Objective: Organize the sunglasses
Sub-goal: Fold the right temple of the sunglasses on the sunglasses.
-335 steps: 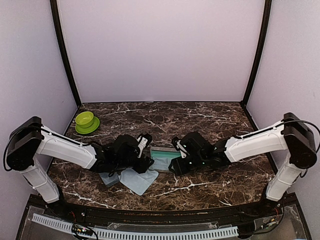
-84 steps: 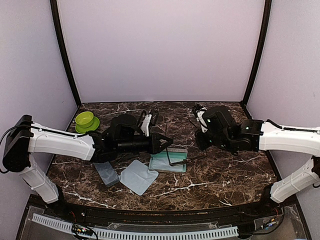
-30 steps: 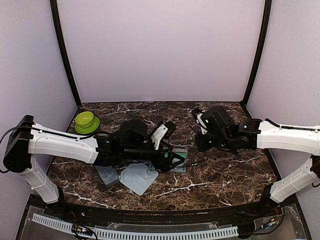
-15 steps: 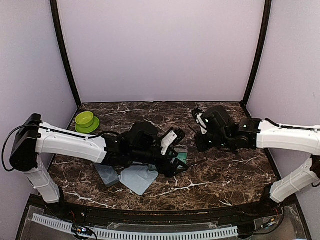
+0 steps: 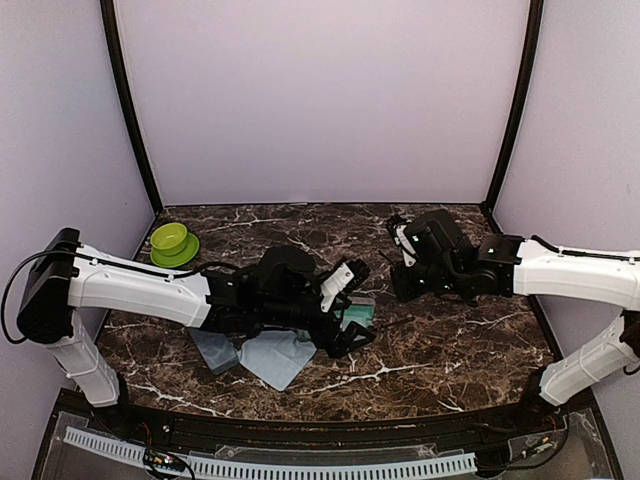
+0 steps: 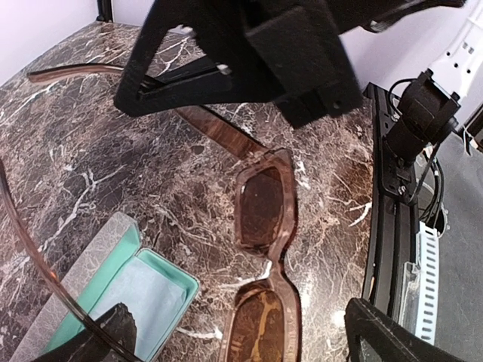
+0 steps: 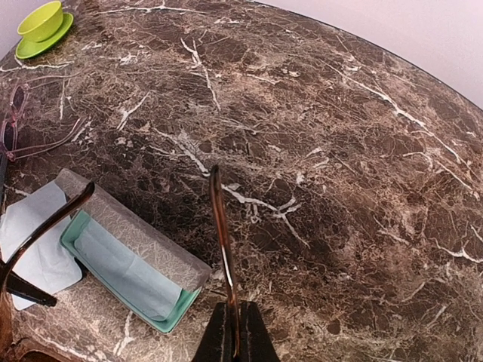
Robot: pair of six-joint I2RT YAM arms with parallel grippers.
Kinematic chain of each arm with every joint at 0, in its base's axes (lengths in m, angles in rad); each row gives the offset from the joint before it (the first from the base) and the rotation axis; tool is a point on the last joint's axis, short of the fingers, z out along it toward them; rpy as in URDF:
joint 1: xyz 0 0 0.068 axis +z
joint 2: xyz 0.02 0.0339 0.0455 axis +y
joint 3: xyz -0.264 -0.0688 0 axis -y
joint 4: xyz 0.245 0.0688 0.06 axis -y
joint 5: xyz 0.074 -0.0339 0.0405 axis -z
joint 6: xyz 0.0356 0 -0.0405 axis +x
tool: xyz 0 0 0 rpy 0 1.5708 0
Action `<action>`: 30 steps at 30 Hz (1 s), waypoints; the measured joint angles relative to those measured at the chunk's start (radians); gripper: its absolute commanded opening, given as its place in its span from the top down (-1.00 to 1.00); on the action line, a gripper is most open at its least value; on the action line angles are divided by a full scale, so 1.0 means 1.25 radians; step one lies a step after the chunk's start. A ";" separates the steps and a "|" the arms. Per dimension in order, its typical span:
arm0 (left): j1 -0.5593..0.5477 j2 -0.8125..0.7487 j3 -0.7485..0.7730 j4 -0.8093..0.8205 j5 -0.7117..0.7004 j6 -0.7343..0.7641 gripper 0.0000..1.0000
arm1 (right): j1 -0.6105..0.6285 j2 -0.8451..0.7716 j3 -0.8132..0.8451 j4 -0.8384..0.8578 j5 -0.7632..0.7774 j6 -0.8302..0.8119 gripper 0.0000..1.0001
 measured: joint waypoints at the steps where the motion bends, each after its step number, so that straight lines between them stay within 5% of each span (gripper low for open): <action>1: -0.002 -0.003 -0.003 0.000 0.000 0.007 -0.98 | 0.000 0.000 0.000 0.000 -0.001 0.000 1.00; 30: -0.074 0.048 0.049 -0.100 -0.033 0.214 -0.70 | -0.002 0.000 -0.004 0.004 -0.045 0.009 1.00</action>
